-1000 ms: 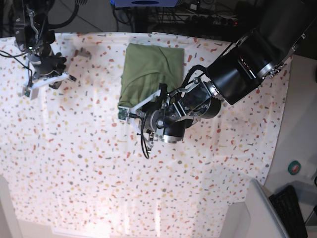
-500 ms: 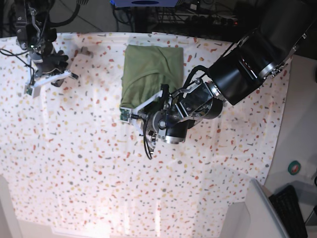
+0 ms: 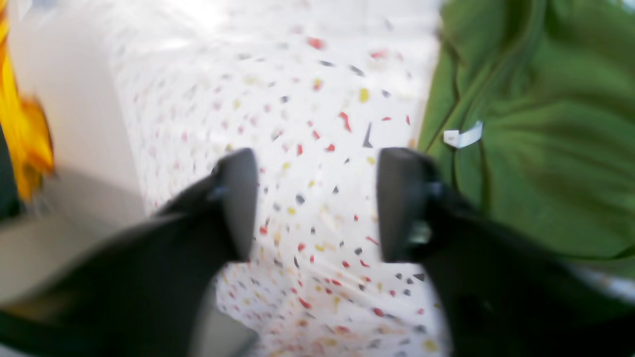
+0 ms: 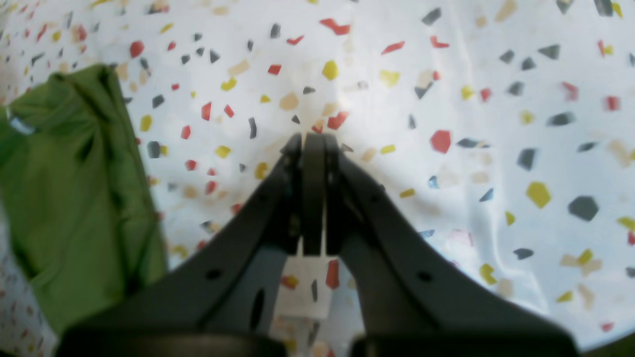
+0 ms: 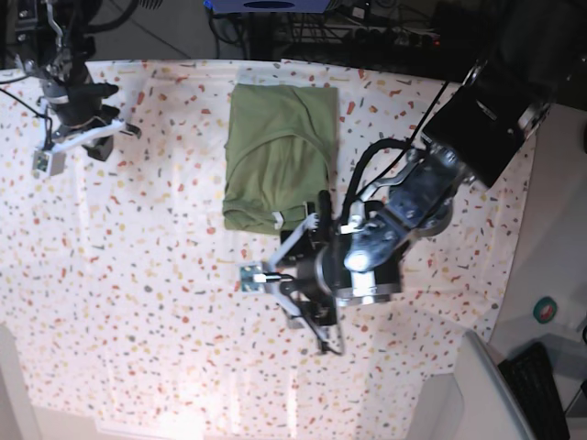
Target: Layout the t-shirt on the table in an organized manner, then fold the t-shirt properly
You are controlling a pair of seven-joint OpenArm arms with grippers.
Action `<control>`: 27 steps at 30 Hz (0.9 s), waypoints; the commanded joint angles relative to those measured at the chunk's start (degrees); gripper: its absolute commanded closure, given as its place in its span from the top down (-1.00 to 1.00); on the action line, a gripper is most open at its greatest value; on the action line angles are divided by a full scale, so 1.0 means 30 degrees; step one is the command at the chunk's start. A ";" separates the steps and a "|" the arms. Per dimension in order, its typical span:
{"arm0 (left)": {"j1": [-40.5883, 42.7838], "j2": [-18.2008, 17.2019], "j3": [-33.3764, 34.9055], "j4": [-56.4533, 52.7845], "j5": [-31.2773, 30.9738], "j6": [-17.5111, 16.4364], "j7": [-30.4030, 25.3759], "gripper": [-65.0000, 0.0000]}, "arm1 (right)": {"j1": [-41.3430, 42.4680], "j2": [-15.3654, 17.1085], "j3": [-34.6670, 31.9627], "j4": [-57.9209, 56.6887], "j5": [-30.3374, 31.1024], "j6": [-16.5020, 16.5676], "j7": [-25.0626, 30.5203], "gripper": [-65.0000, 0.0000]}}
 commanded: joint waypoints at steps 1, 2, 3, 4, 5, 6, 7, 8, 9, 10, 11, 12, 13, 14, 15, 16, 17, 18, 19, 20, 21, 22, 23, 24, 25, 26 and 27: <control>0.0770 -0.0325 -0.1579 0.1600 -0.0328 0.0120 0.0369 -0.45 | -0.0793 0.0476 0.0480 0.1057 -0.0097 -0.0082 0.0341 -1.00; 0.2001 -0.0588 -0.3161 0.3094 -0.0709 0.0120 0.0574 -0.87 | -0.1643 0.0623 0.0685 0.1878 -0.0097 -0.0082 0.0341 -1.00; 0.3496 -0.0823 -0.4744 0.4560 -0.0944 0.0120 0.0603 -1.00 | -0.2551 0.0857 0.1066 0.2698 -0.0097 -0.0053 0.0341 -1.00; 0.4961 -0.0940 -0.6238 0.5849 -0.1002 0.0120 0.0603 -1.00 | -0.3547 0.1092 0.1535 0.3372 -0.0097 -0.0053 0.0341 -1.00; 0.6485 -0.0999 -0.7645 0.6875 -0.0973 0.0120 0.0603 -1.00 | -0.4544 0.1297 0.1916 0.3900 -0.0097 -0.0053 0.0341 -1.00; 0.7745 -0.1028 -0.8671 0.7461 -0.0973 0.0120 0.0603 -1.00 | -0.5452 0.1414 0.2268 0.4193 -0.0097 -0.0024 0.0341 -1.00; 0.9005 -0.1028 -0.9843 0.7724 -0.1002 0.0120 0.0545 -1.00 | -0.6361 0.1561 0.2561 0.4339 -0.0097 -0.0024 0.0341 -1.00; 1.0118 -0.1028 -1.0810 0.7754 -0.1002 0.0120 0.0545 -1.00 | -0.7269 0.1707 0.2942 0.4369 -0.0097 -0.0024 0.0341 -1.00; 1.1027 -0.1028 -1.1601 0.7724 -0.1002 0.0120 0.0545 -1.00 | -0.8148 0.1766 0.3147 0.4281 -0.0097 -0.0024 0.0341 -1.00; 1.2053 -0.1057 -1.2568 0.7666 -0.1002 0.0120 0.0545 -1.00 | -0.9144 0.1824 0.3381 0.4251 -0.0097 0.0006 0.0341 -1.00; 1.3166 -0.1057 -1.3594 0.7666 -0.1090 0.0120 0.0545 -1.00 | -0.9994 0.1912 0.3469 0.4164 -0.0097 0.0006 0.0341 -1.00; 1.4338 -0.1057 -1.4561 0.7666 -0.1090 0.0120 0.0545 -1.00 | -1.0698 0.2059 0.3469 0.3841 -0.0097 0.0006 0.0312 -1.00; 1.5569 -0.1057 -1.5440 0.7666 -0.1090 0.0120 0.0545 -1.00 | -1.1459 0.2176 0.3381 0.3314 -0.0097 0.0006 0.0312 -1.00; 1.6712 -0.1057 -1.6143 0.7666 -0.1090 0.0120 0.0545 -1.00 | -1.2104 0.2323 0.3293 0.2786 -0.0097 0.0006 0.0312 -1.00; 1.8031 -0.1057 -1.6641 0.7666 -0.0973 0.0120 0.0545 -1.00 | -1.2602 0.2352 0.3176 0.2200 -0.0097 0.0006 0.0312 -1.00; 1.9144 -0.1057 -1.6905 0.7637 -0.0973 0.0120 0.0545 -1.00 | -1.2866 0.2352 0.2854 0.1614 -0.0097 0.0035 0.0312 -1.00; 2.0463 -0.1057 -1.7140 0.7549 -0.0973 0.0120 0.0515 -1.00 | -1.3013 0.2469 0.2238 0.0735 -0.0097 0.0182 0.0312 -1.00; 2.1694 -0.1057 -1.7227 0.7461 -0.0973 0.0120 0.0515 -1.00 | -1.2925 0.2821 0.1594 -0.0203 -0.0097 0.0562 0.0312 -1.00; 2.2690 -0.0999 -1.7227 0.7226 -0.0973 0.0120 0.0486 -1.00 | -1.2632 0.3348 0.0949 -0.1228 -0.0097 0.1149 0.0312 -1.00; 2.3393 -0.0940 -1.7227 0.6875 -0.1032 0.0120 0.0340 -1.00 | -1.2133 0.3700 0.0187 -0.2254 -0.0097 0.1793 0.0312 -1.00; 2.4038 -0.0881 -1.7198 0.6201 -0.1120 0.0120 -0.0393 -1.00 | -1.1254 0.3993 -0.0780 -0.3514 -0.0097 0.2555 0.0312 -1.00; 2.4507 -0.0647 -1.7169 0.5087 -0.1120 0.0120 -0.1624 -1.00 | -1.0317 0.4315 -0.1718 -0.4891 -0.0097 0.3083 0.0312 -1.00; 2.4741 -0.0237 -1.7286 0.3798 -0.1090 0.0120 -0.2972 -1.00 | -0.9438 0.4608 -0.2480 -0.6181 -0.0097 0.3346 0.0312 -1.00; 2.4712 0.0232 -1.7374 0.1952 -0.1002 0.0120 -0.4759 -1.00 | -0.8148 0.4901 -0.3505 -0.7734 -0.0097 0.3405 0.0312 -1.00; 2.4653 0.0496 -1.7403 -0.0217 -0.1002 0.0120 -0.6605 -1.00 | -0.6917 0.5136 -0.4677 -0.9404 -0.0097 0.3405 0.0312 -1.00; 2.4448 0.0672 -1.7315 -0.2298 -0.1002 0.0120 -0.8246 -1.00 | -0.5745 0.5253 -0.5732 -1.0957 -0.0097 0.3464 0.0312 -1.00; 2.3950 0.0847 -1.7198 -0.4759 -0.0973 0.0120 -1.0181 -1.00 | -0.4339 0.5224 -0.7110 -1.2803 -0.0097 0.3464 0.0341 -1.00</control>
